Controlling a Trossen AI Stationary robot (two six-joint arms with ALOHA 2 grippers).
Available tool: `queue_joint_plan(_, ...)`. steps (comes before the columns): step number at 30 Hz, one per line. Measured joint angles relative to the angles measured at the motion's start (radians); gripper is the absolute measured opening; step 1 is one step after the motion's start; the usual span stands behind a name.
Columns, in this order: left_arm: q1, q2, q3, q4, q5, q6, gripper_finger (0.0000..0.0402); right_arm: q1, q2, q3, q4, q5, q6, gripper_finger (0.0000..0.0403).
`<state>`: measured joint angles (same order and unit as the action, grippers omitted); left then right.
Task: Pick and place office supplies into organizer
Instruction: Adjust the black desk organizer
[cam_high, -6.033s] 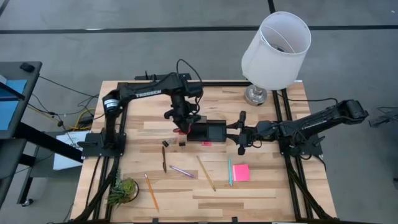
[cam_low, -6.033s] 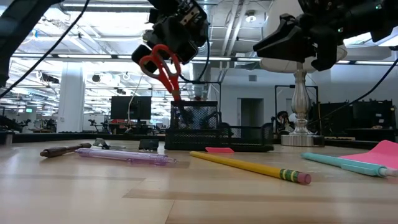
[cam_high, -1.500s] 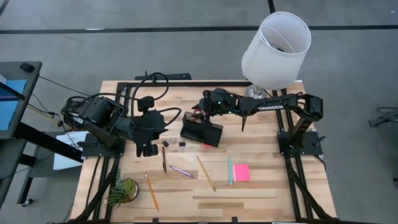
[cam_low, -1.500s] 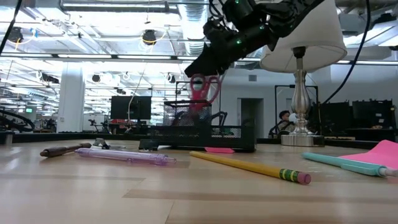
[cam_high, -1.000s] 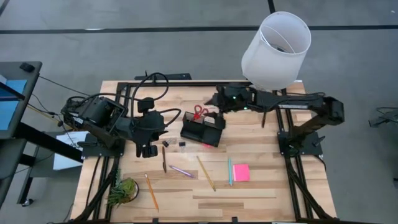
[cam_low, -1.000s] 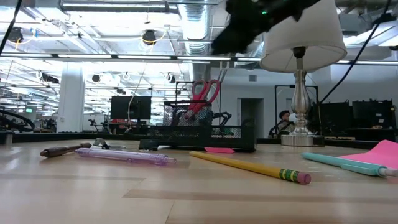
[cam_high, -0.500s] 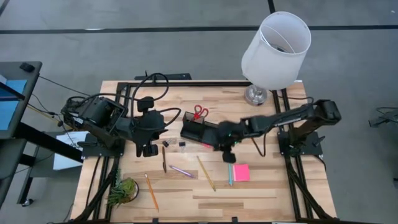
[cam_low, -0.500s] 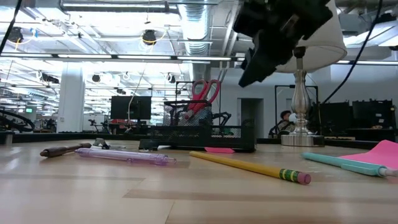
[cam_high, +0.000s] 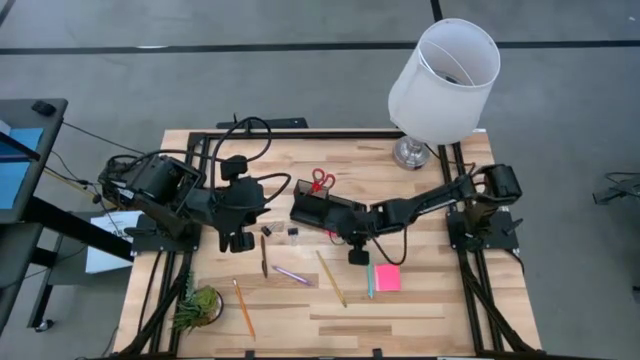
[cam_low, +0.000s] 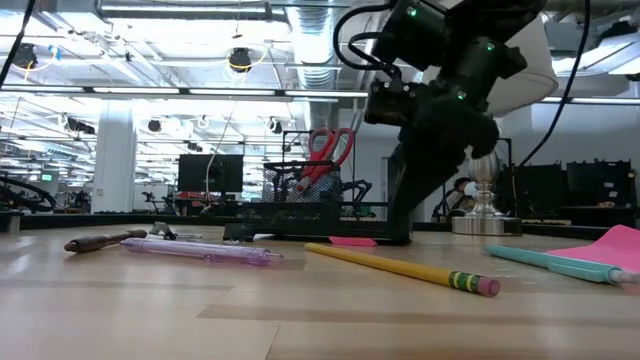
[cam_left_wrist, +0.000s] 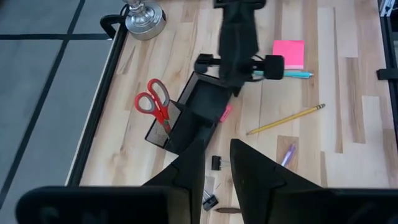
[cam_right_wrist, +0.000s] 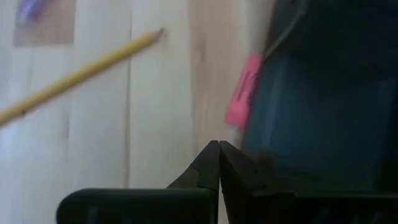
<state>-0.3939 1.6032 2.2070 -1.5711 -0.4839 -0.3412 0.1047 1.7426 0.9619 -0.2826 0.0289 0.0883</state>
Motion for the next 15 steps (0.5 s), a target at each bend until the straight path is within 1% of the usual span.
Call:
queue_joint_plan(9,0.0,0.0,0.0,0.0,0.001,0.0,0.0069,-0.118,-0.01,0.0,0.0,-0.001,-0.019,0.0001)
queue_joint_plan(12,0.0,0.0,0.0,0.0,0.001,-0.016,0.0069,-0.139,-0.01,0.0,0.0,-0.004,-0.028,0.0001)
queue_joint_plan(15,-0.001,0.002,-0.005,0.002,0.001,-0.064,0.0069,-0.131,-0.02,0.0,-0.002,-0.018,-0.035,0.0001)
